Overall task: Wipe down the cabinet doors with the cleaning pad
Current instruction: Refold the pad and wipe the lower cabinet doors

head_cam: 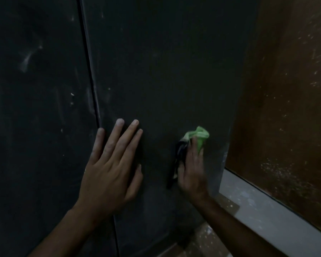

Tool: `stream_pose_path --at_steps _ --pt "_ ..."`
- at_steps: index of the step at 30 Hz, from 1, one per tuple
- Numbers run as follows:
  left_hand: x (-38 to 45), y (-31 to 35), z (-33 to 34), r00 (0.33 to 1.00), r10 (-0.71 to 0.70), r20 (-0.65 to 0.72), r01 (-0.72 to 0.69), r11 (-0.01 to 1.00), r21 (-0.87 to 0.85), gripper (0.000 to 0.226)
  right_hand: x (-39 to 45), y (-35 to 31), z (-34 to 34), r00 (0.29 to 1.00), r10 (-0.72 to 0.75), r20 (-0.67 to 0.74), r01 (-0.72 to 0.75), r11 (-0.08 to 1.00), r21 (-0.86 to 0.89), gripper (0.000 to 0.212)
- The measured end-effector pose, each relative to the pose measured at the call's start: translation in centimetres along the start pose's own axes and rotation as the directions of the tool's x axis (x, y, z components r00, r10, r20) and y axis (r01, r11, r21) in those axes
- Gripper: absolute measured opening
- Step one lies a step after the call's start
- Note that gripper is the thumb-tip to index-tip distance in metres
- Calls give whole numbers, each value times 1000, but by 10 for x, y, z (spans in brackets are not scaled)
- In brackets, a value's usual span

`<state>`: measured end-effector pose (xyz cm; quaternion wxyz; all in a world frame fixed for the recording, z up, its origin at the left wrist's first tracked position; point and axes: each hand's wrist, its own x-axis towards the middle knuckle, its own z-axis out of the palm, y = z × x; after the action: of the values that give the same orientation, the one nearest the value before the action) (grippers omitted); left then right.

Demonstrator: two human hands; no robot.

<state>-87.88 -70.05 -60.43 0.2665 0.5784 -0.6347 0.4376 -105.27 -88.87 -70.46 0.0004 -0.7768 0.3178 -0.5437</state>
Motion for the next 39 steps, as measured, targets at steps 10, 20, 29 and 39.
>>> stream_pose_path --at_steps 10,20,29,39 --pt "1 -1 0 1000 13 6 -14 999 35 76 26 34 1 949 280 -144 -282 959 7 63" --pt "2 -2 -5 999 25 21 -24 1000 -13 76 42 31 -11 908 382 -170 -364 923 127 56" --pt "1 -5 -14 996 47 70 -43 997 -59 78 5 59 -1 521 853 15 -825 500 263 50" --pt "0 -6 -12 995 64 75 -62 998 -28 75 -31 96 6 481 875 58 -865 463 195 52"
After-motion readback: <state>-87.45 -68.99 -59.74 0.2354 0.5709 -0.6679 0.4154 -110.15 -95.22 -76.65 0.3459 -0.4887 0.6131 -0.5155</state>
